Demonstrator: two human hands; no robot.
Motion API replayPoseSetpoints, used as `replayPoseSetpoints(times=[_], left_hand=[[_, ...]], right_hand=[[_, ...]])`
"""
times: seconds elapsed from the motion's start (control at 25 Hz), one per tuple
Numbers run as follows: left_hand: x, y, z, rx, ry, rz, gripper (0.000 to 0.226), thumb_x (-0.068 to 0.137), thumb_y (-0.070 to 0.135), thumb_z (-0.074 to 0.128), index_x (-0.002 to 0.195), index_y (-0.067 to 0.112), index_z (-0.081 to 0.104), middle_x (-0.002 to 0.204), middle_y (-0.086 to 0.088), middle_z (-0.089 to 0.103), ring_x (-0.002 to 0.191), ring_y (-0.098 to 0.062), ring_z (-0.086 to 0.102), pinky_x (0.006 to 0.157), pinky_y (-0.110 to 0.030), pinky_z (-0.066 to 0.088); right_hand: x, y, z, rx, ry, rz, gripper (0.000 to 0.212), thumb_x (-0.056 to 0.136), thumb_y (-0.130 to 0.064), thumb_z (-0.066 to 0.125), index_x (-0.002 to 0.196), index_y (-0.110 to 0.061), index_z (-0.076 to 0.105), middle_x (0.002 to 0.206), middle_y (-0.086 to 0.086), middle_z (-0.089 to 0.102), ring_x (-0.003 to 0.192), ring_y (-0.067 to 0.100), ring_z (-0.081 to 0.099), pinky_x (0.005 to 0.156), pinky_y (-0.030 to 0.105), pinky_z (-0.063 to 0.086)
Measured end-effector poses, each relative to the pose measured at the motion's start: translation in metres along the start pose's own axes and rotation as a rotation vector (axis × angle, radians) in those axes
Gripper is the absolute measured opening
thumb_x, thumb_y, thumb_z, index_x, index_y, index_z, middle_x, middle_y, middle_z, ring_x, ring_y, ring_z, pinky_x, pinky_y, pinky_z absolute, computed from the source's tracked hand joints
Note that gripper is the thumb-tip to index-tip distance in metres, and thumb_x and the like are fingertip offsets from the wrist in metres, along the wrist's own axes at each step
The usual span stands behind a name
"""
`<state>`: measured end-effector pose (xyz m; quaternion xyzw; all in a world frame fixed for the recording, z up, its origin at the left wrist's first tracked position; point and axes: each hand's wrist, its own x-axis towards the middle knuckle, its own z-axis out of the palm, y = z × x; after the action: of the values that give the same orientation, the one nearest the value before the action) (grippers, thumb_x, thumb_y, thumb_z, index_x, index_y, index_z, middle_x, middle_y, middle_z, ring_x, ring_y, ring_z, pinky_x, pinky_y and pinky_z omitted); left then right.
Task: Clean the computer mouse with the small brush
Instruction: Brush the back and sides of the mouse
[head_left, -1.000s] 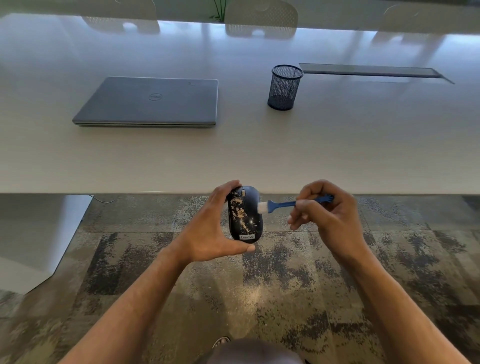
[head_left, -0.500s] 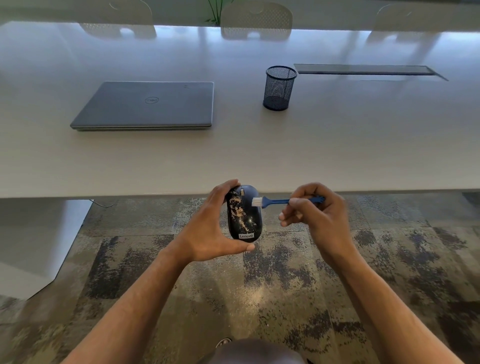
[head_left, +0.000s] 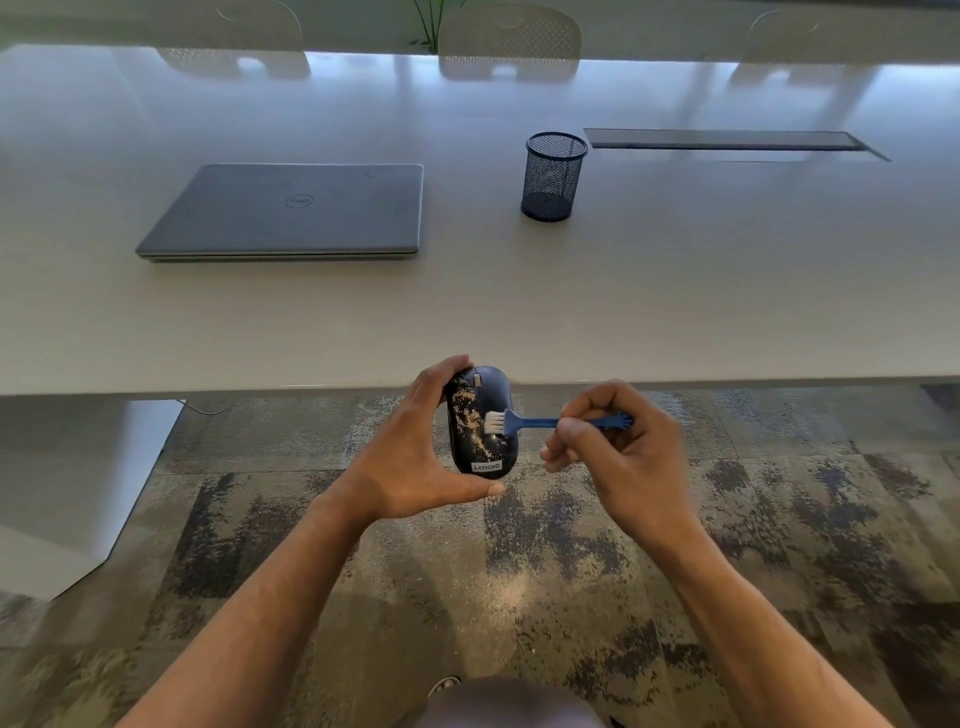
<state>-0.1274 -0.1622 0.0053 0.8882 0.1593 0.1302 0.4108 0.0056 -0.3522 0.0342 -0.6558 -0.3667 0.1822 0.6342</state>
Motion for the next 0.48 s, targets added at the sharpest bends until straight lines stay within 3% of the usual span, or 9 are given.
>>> replayPoseSetpoints(times=[0.12, 0.28, 0.48], left_hand=[[-0.003, -0.001, -0.001, 0.009, 0.002, -0.015, 0.122, 0.053, 0.062, 0.084, 0.151, 0.032, 0.020, 0.151, 0.004, 0.037, 0.135, -0.014, 0.041, 0.114, -0.039, 0.035], [-0.003, 0.001, -0.001, 0.006, 0.007, -0.017, 0.122, 0.053, 0.062, 0.085, 0.152, 0.030, 0.020, 0.151, 0.004, 0.036, 0.135, -0.014, 0.042, 0.115, -0.038, 0.036], [-0.003, 0.003, -0.002, 0.015, 0.024, -0.007, 0.123, 0.052, 0.064, 0.083, 0.152, 0.030, 0.021, 0.151, 0.004, 0.037, 0.134, -0.014, 0.043, 0.113, -0.036, 0.036]], right_hand=[[-0.010, 0.003, -0.011, 0.002, 0.041, 0.020, 0.016, 0.091, 0.003, 0.065, 0.087, -0.012, 0.065, 0.073, 0.010, 0.072, 0.061, 0.024, 0.072, 0.058, 0.028, 0.059], [-0.012, -0.001, -0.006, 0.053, 0.059, -0.025, 0.004, 0.086, -0.018, 0.067, 0.089, -0.015, 0.065, 0.075, 0.008, 0.073, 0.063, 0.023, 0.073, 0.060, 0.027, 0.059], [-0.020, 0.008, -0.003, -0.002, 0.020, -0.037, 0.015, 0.090, 0.002, 0.066, 0.090, -0.013, 0.064, 0.076, 0.010, 0.072, 0.064, 0.024, 0.073, 0.062, 0.035, 0.061]])
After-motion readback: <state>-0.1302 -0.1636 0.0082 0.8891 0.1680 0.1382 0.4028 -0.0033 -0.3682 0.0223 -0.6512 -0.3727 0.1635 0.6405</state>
